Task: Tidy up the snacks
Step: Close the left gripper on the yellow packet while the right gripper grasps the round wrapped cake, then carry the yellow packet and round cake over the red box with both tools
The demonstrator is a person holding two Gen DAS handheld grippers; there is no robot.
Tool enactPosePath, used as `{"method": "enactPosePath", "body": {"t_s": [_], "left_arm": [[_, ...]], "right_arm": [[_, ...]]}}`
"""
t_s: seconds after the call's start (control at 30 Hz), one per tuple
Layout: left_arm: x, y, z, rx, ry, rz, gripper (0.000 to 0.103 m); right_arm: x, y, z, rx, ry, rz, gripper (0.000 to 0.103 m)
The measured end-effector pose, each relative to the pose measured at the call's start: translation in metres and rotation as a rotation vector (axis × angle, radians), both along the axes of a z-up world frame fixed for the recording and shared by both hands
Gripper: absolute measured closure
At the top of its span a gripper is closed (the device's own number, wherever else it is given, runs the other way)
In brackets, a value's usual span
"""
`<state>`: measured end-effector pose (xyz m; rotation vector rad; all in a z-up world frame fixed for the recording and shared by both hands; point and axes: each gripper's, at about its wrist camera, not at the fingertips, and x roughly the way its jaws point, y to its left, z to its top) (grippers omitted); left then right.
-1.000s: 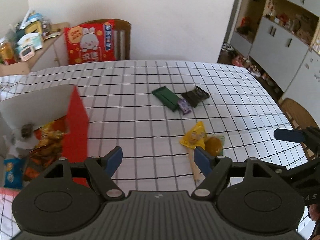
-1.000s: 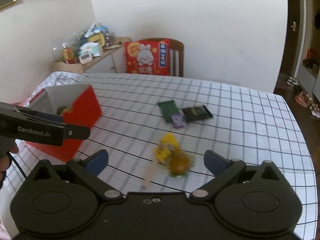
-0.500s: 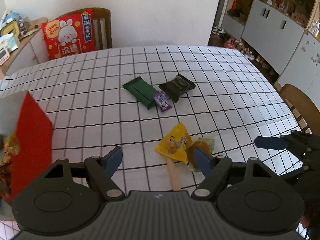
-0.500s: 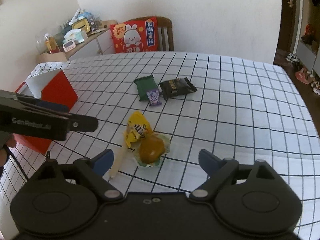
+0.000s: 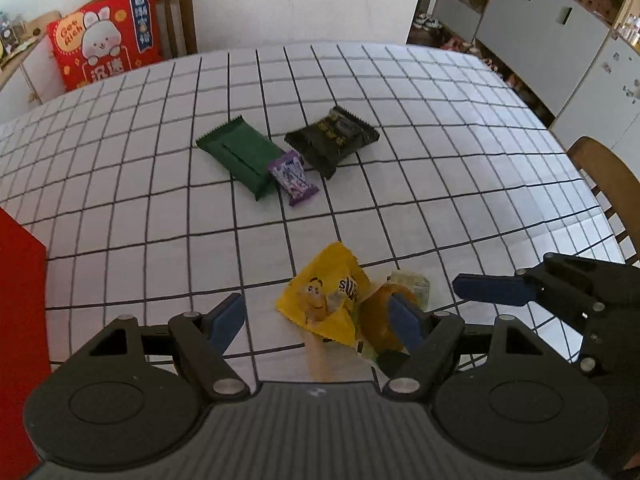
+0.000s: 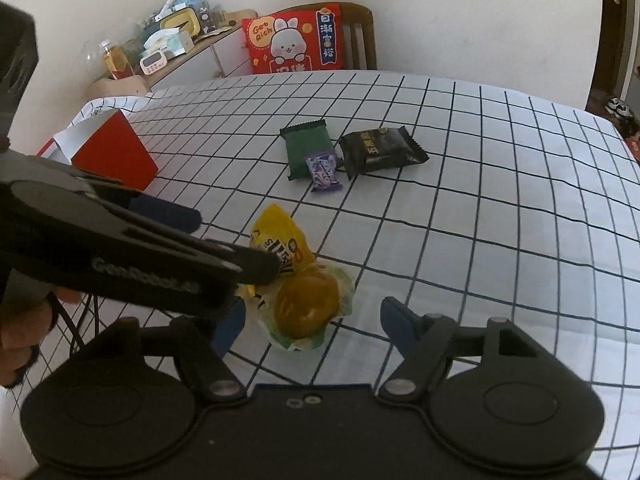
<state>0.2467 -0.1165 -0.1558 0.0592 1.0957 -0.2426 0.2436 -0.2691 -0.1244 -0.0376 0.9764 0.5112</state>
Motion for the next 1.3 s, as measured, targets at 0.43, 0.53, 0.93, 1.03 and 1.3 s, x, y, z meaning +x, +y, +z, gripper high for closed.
{"method": "enactPosePath", "body": {"t_s": [0.43, 0.53, 0.93, 1.03, 1.3], "left_arm": [[0.018, 0.005, -0.009, -0.112, 0.084, 0.07, 0.054], [0.018, 0.007, -0.011, -0.11, 0.096, 0.081, 0.065], [0.004, 0.01, -0.001, -0.09, 0.05, 0.086, 0.076], [-0.002, 0.015, 0.003, -0.095, 0.035, 0.1, 0.077], [-0.022, 0.033, 0.023, -0.134, 0.026, 0.146, 0.078]], "right_arm": [[0.008, 0.003, -0.014, 0.0, 0.021, 0.009, 0.054], [0.006, 0.004, -0.014, 0.0, 0.015, 0.007, 0.057], [-0.005, 0.003, -0.005, 0.012, 0.005, -0.037, 0.061], [-0.011, 0.004, 0.0, 0.008, -0.007, -0.033, 0.061], [-0.027, 0.001, 0.016, 0.022, -0.016, -0.05, 0.062]]}}
